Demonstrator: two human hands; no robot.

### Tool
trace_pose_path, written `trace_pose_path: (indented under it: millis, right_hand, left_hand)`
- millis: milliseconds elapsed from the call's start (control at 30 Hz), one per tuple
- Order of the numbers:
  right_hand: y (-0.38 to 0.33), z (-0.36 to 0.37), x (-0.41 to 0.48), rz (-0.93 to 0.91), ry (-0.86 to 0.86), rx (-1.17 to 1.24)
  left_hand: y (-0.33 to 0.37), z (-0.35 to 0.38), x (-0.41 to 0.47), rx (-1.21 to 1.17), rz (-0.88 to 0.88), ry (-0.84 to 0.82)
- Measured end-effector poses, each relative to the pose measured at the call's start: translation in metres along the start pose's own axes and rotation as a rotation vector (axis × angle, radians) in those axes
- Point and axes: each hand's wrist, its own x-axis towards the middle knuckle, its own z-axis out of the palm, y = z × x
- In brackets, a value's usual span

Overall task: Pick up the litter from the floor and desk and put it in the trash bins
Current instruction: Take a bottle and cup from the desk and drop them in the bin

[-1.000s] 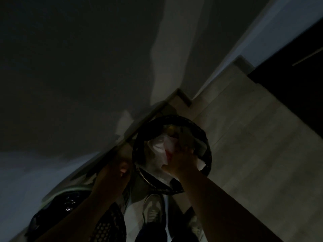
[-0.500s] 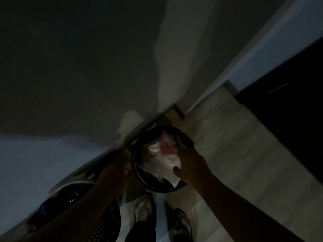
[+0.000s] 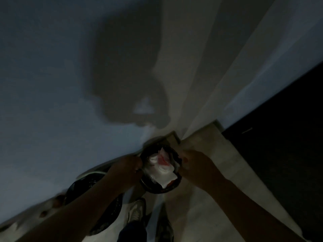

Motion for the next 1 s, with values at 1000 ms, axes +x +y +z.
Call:
trace_pose_path:
  millis: [1000]
  right_hand:
    - [-0.560,-0.012,-0.383,-1.357,-0.170,-0.219]
  left_hand:
    - [-0.110,-0.084,-0.757,-0.073,-0.697,1.017]
